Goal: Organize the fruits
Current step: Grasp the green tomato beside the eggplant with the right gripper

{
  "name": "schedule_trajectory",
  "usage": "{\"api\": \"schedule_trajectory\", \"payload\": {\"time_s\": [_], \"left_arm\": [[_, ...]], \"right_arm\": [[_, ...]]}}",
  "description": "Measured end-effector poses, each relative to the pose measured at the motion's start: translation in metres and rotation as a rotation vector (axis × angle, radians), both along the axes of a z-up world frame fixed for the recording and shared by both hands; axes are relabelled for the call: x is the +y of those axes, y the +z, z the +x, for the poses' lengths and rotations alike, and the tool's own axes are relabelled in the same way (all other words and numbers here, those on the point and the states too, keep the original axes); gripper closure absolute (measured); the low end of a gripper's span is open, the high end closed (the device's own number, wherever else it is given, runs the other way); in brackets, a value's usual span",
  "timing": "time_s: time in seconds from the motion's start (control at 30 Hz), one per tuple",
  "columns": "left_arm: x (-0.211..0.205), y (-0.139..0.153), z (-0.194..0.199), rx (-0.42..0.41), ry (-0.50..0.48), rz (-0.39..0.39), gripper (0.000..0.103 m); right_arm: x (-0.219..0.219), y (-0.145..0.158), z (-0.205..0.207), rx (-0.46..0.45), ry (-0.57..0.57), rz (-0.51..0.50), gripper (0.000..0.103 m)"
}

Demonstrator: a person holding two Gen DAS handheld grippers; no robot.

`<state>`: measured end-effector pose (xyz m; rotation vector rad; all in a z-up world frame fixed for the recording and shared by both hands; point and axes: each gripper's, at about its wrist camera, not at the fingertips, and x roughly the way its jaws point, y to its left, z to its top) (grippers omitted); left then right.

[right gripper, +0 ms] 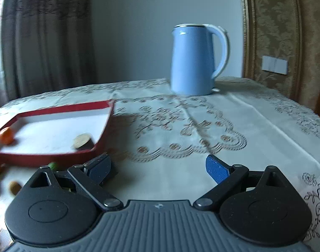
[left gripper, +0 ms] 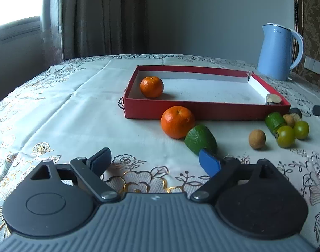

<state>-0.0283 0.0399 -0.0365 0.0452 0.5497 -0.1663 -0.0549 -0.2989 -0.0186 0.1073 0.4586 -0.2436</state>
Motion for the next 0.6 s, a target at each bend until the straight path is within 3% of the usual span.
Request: {"api": "schedule_trajectory", "payload": {"time_s": [0.3,0.4,0.6], "left_arm": [[0.003,-0.003,0.004,0.018,-0.004,-0.012,0.008],[0.003,-0.003,0.004,0.019,-0.006,-0.009,0.007],[0.004,-0.004,0.005,0.024,-0.011,-0.016,0.005]], "right_arm": [[0.046,-0.007,-0.013,0.014,0.141,-0.111,0.008],[0.056,-0.011,-0.009,0.04,0.175,-0.122,0.035],[0.062,-0.013,-0.003,0.061,0.213,-0.115,0.04]]}}
